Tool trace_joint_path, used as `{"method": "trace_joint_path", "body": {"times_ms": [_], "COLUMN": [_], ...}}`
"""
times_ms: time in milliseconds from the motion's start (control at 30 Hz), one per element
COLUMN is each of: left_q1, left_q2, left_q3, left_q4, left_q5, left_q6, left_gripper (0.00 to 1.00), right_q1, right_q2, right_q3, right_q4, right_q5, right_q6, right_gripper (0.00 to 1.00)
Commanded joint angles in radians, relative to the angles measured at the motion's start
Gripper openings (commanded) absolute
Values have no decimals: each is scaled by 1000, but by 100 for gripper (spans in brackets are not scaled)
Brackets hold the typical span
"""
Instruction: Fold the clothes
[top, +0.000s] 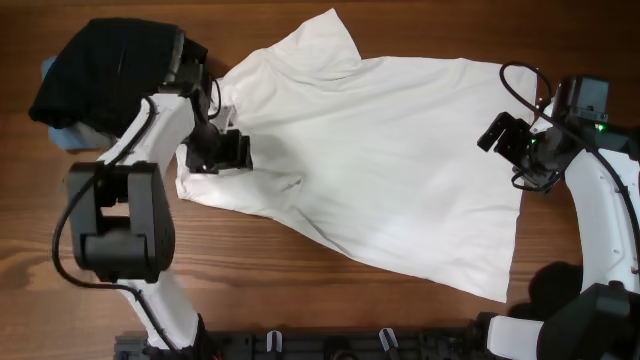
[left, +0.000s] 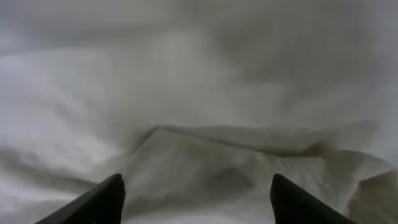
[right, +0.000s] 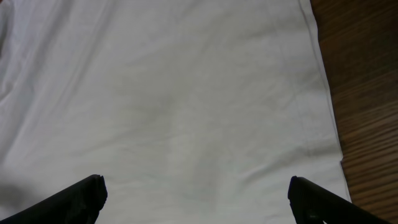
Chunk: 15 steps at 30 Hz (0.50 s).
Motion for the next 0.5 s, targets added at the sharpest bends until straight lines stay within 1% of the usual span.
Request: {"method": "trace_joint_path", "body": {"times_ms": [0,67,100,133,167,233,300,333,433,467], "left_q1": [-19,-31,-36,-39,-39,-39,-34,-32,-35,-38], "left_q2": [8,8,10,10,10,9,0,-17,-84,-107], "left_q3": [-3,-26,-44,-57,-59,-57,-49,-49,-50,-50], "left_q4": [-69,-63,-43,-35,-43,-92,-166,-203,-251,-259], "left_q5": [89,51,35,39,39,38,37,37,29,27], "left_q6": [92,92,91,89,79,48,-47,-112,-199,-208], "left_gripper": [60,54,49,37,23,4,4,4,4,4], "right_q1": [-4,-4,-4,-4,-4,-4,-4,-4,-4,-4], "right_q2": [2,2,2,2,2,2,2,2,2,2], "right_q3": [-3,-3,-3,-3,-3,-3,-3,-3,-3,-3], "right_q4": [-6,-5,-5,-4,-5,-4,-4,-3,-1,0], "right_q5": [9,10,10,10,10,10,10,10,10,10], "right_q6": [0,0,0,0,0,0,0,0,0,0], "right_gripper": [98,98,99,99,98,98,98,98,98,98]}}
